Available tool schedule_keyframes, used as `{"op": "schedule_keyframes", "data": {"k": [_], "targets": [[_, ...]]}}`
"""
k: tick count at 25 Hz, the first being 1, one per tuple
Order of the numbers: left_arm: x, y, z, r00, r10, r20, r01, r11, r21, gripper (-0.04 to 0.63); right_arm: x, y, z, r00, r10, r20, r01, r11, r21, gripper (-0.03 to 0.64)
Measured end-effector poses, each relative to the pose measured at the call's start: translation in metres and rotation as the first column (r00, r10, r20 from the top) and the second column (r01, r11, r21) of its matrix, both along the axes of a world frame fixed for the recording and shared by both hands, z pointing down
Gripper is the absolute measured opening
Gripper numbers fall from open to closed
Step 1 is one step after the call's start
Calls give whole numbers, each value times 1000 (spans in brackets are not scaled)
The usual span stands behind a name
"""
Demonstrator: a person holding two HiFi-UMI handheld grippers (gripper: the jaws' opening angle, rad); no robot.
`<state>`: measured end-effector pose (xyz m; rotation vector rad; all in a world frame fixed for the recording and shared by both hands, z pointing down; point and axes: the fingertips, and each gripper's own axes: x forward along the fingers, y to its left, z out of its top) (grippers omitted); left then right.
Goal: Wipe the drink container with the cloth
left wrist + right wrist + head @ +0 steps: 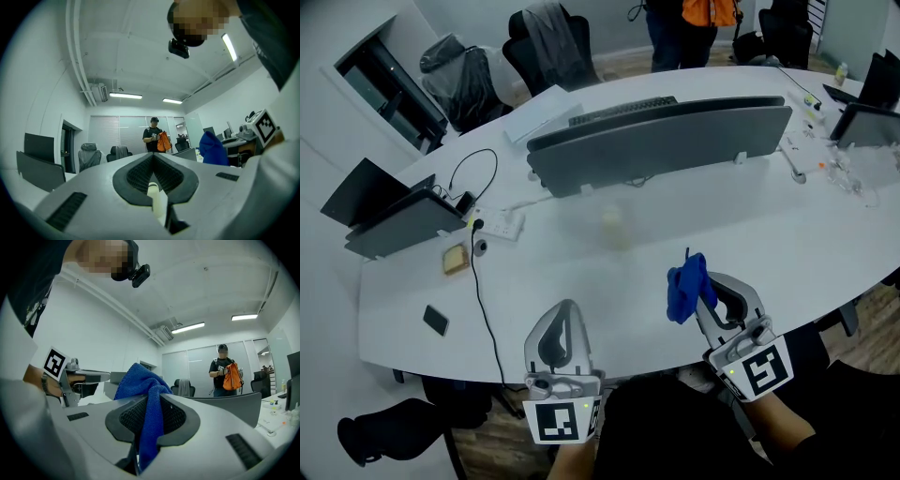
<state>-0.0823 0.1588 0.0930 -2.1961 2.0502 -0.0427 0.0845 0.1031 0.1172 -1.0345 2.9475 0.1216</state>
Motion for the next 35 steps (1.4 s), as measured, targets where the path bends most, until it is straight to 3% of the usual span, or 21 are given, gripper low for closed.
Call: {"op": "schedule_keyframes", "data": {"k": [8, 18, 24, 29, 30, 32, 35], "targets": [[-6, -23, 13, 1000, 18, 10, -17, 999, -41, 2, -7, -22, 16, 1000, 17, 10, -16, 999, -46, 46], [-19, -71, 18, 993, 115, 4, -115, 993, -32, 3, -24, -52, 20, 996, 86, -29, -87, 995, -53, 46], [-32, -96, 31, 982, 187, -8, -187, 982, -38, 3, -49, -69, 27, 992, 107, -61, -111, 992, -63, 46], [-37, -112, 53, 963, 266, -37, -268, 960, -84, 5, -61, -79, 40, 984, 145, -99, -154, 984, -92, 46], [-37, -117, 57, 957, 287, -37, -289, 953, -87, 14, -63, -83, 43, 983, 152, -105, -162, 983, -91, 46], [-35, -127, 66, 942, 332, -43, -335, 937, -98, 146, -69, -91, 49, 980, 168, -108, -178, 980, -93, 46], [-29, -136, 84, 920, 386, -58, -391, 908, -149, 213, -76, -97, 57, 977, 176, -118, -190, 975, -116, 46]]}}
